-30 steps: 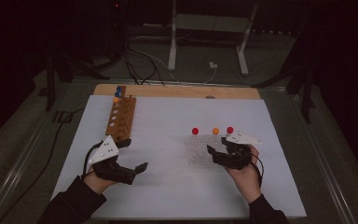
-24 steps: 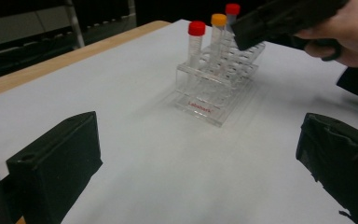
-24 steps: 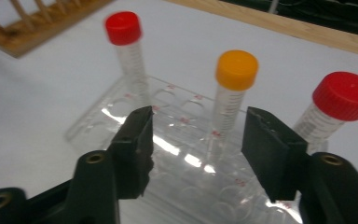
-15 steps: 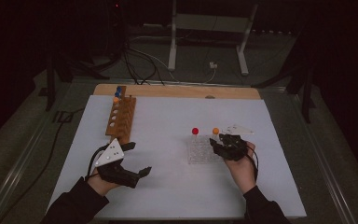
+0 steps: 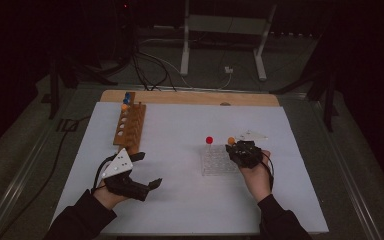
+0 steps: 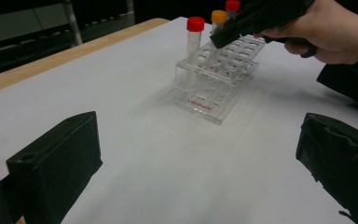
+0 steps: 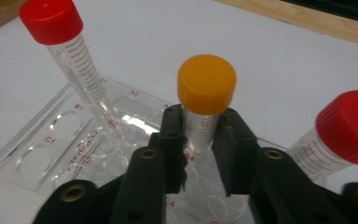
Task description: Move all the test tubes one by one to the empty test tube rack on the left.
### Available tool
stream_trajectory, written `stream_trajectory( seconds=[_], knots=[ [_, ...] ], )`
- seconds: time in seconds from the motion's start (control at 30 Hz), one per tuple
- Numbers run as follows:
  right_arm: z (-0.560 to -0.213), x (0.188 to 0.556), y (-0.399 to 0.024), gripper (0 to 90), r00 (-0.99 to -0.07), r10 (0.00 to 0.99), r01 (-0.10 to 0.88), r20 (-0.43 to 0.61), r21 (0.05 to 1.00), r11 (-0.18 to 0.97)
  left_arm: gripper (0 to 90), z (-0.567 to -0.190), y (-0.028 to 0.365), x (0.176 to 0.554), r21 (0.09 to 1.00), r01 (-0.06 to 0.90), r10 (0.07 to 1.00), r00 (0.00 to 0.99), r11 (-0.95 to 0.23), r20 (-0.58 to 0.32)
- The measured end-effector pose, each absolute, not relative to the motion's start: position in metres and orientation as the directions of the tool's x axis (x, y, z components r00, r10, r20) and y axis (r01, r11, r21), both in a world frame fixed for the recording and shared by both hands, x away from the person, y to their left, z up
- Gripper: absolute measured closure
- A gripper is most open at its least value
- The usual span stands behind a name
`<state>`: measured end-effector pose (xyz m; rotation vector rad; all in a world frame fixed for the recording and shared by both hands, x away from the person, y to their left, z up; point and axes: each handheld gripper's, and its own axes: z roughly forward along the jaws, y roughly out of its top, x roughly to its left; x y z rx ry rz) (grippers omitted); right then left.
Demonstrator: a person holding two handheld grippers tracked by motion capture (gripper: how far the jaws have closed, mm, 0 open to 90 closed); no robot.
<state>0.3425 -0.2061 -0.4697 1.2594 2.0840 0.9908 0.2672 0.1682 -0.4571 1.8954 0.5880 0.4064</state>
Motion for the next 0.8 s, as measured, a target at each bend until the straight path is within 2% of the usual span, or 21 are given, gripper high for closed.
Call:
stream_trajectory(
  seconds=[0.4, 0.8],
  knots=[
    [-0.458, 0.334, -0.210, 74.6, -0.443, 0.895, 0.481, -0.052, 0.828, 0.287, 0.7, -0.457, 0.170, 0.269, 0.921, 0.226, 0.567, 0.824, -0.317, -0.007],
    [-0.428, 0.310, -0.210, 74.7, -0.455, 0.884, 0.377, -0.107, 0.876, 0.300, 0.7, -0.453, 0.170, 0.267, 0.924, 0.214, 0.564, 0.825, -0.316, 0.001]
  ],
)
